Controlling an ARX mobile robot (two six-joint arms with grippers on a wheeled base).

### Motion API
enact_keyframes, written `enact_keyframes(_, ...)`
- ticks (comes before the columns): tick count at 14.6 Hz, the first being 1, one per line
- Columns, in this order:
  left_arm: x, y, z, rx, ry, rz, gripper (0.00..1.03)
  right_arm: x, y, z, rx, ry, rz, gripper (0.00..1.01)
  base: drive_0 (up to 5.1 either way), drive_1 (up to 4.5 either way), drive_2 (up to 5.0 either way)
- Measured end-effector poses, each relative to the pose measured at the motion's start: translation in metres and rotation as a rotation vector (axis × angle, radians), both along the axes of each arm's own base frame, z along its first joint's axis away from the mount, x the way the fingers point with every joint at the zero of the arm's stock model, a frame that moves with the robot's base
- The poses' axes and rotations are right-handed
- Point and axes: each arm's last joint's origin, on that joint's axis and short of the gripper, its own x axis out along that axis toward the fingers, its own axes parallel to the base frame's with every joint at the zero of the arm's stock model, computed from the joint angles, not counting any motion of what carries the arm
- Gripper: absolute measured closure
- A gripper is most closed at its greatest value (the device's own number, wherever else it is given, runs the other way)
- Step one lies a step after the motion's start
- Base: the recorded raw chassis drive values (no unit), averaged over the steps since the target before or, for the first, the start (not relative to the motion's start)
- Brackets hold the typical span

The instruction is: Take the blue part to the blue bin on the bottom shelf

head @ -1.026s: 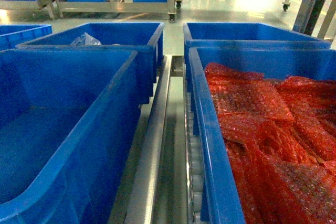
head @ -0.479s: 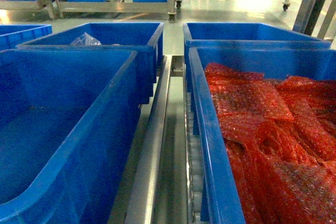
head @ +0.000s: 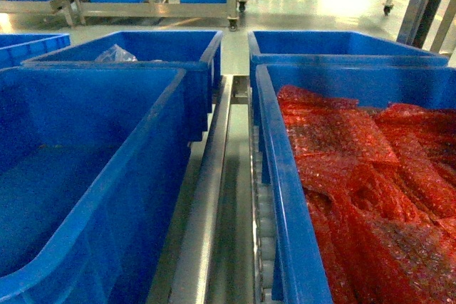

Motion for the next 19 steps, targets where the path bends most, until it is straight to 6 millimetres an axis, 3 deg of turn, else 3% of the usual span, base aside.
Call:
enact_keyframes(3,0.027,0.011,0.004,0.0,0.02,0.003,0.6,0.0,0.0,0.0,0.0,0.001,0.0,0.03,0.0,0.0,0.0)
enact_keyframes(5,0.075,0.022,0.007,-0.223,0.081,-0.201,0.55,0.0,0.0,0.0,0.0,0.0,0.0,0.03,0.0,0.0,0.0)
enact_keyframes(6,0.09,0.023,-0.001,-0.279,0.152,-0.245,0.39,0.0,0.0,0.0,0.0,0.001,0.0,0.03,0.0,0.0,0.0)
enact_keyframes(8,0.09,0.023,-0.001,-0.299,0.147,-0.246,0.11,0.0,0.0,0.0,0.0,0.001,0.0,0.03,0.0,0.0,0.0)
enact_keyframes(9,0.091,0.027,-0.001,-0.226,-0.006,-0.273,0.13,0.0,0.0,0.0,0.0,0.0,0.0,0.03,0.0,0.0,0.0)
enact_keyframes(11,0.069,0.035,-0.016,-0.04,-0.118,-0.26,0.38,0.0,0.0,0.0,0.0,0.001,0.0,0.03,0.0,0.0,0.0)
enact_keyframes(16,0.038,0.034,-0.034,0.016,-0.119,-0.276,1.01,0.0,0.0,0.0,0.0,0.001,0.0,0.03,0.0,0.0,0.0)
enact_keyframes(19,0.025,0.034,-0.042,0.016,-0.114,-0.276,1.01,0.0,0.0,0.0,0.0,0.001,0.0,0.03,0.0,0.0,0.0)
